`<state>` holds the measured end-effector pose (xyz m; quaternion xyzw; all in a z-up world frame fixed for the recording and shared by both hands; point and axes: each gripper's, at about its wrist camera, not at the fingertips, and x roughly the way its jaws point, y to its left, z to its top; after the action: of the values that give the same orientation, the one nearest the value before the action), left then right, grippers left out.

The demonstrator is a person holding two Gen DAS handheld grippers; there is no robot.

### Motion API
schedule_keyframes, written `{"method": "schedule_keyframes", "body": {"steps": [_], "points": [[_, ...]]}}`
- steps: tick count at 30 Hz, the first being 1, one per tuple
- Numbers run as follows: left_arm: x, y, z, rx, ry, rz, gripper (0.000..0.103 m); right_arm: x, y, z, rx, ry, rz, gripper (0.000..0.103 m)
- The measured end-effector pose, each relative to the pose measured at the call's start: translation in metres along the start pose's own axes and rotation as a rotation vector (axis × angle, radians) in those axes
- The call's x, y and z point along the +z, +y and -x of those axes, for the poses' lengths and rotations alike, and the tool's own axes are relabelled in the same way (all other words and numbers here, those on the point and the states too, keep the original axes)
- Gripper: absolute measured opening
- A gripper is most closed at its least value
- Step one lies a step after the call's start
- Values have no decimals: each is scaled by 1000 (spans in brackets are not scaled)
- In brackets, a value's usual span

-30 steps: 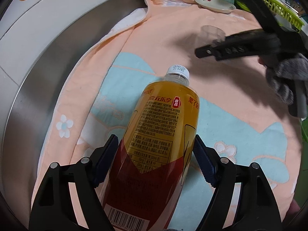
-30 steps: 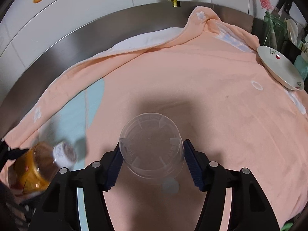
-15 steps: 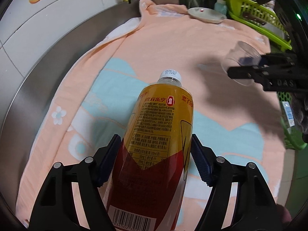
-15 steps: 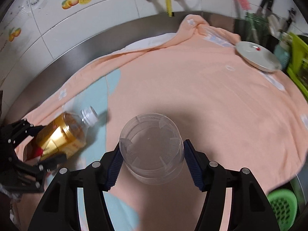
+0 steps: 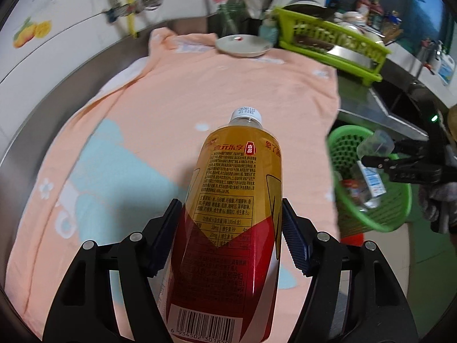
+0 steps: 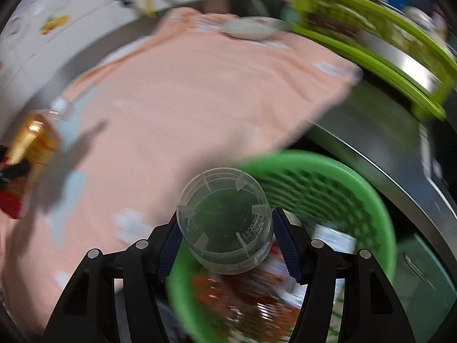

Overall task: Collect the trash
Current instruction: 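Carry the clear cup over the basket and release it with the right gripper, then lower the drink bottle into the basket and open the left gripper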

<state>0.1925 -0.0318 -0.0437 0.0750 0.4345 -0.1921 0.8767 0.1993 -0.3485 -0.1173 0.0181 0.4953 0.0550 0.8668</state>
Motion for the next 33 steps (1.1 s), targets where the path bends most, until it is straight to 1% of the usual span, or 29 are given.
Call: {"method": "schedule_keyframes", "body": {"steps": [2,4,6,12,15,16,20,24,26,28,33], "points": [[2,-12,0,-19,-1,-9,67,-14,-25,-3,-21,21,-56,60],[6,-29,0,-35,-2,-28,67,-24,-41,-6,-25,40,-88,60],[10,-43,-1,-46,-4,-41,67,-32,-51,-9,-36,57,-109,61],[23,-89,-7,-111,-9,-79,67,-51,-73,-21,-51,95,-143,61],[30,-111,-14,-147,-5,-93,67,-57,-81,-22,-48,100,-164,63],[32,-119,-17,-162,-4,-97,67,-58,-84,-22,-45,100,-170,66],[35,-147,-32,-195,19,-120,67,-61,-91,-14,-36,77,-176,69],[36,-169,-50,-212,51,-130,67,-61,-94,5,-22,45,-168,69],[36,-176,-59,-213,69,-130,67,-60,-95,14,-15,29,-163,70],[36,-185,-71,-216,93,-132,67,-64,-95,29,-6,-3,-163,72],[34,-209,-103,-203,157,-159,67,-75,-100,60,16,-51,-172,74]]}}
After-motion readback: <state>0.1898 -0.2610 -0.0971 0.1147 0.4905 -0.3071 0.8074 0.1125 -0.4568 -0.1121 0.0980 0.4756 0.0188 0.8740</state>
